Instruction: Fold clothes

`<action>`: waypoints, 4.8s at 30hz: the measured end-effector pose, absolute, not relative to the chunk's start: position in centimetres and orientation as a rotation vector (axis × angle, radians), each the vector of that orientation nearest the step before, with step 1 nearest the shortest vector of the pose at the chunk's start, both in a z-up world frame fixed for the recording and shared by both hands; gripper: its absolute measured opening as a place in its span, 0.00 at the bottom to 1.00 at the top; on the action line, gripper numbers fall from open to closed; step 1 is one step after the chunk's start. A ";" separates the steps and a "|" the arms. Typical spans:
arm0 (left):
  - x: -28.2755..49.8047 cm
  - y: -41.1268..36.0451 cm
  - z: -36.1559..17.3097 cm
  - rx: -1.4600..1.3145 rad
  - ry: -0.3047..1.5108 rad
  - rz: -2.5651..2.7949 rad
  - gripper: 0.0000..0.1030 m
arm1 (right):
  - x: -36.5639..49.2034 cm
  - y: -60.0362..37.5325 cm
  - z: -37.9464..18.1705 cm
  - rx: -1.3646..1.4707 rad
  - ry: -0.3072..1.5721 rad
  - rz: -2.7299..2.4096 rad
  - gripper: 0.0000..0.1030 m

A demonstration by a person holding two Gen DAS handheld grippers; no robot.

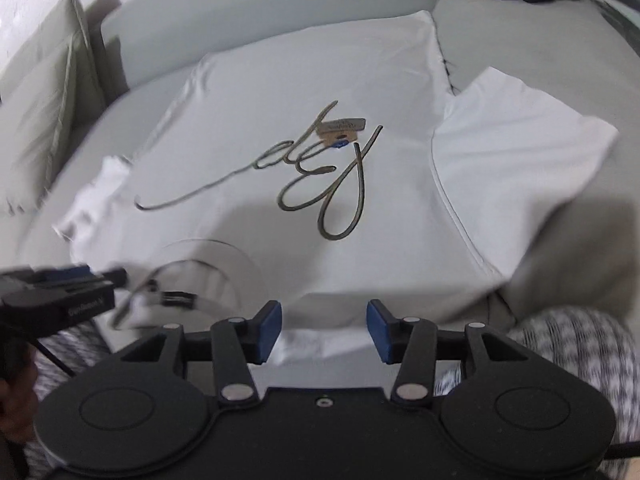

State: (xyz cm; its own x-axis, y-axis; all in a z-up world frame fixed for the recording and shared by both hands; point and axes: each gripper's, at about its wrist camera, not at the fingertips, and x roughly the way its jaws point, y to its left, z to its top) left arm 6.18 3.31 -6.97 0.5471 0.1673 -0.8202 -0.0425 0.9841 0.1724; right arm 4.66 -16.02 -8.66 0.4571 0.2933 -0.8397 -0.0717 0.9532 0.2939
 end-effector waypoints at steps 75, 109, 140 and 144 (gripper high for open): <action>4.6 6.2 -6.5 -0.023 0.916 0.095 0.47 | 8.5 -14.0 -7.7 -0.109 0.728 0.243 0.13; 10.0 6.9 -9.5 0.074 0.960 0.053 0.40 | 15.3 -22.6 -8.5 0.406 0.950 -0.003 0.13; 2.9 24.3 -7.9 -0.404 0.740 0.313 0.42 | 7.2 -13.1 -8.2 0.428 1.044 0.359 0.63; 3.7 28.4 -8.9 -0.534 0.695 0.389 0.39 | 8.3 -12.5 -9.1 0.515 1.097 0.350 0.63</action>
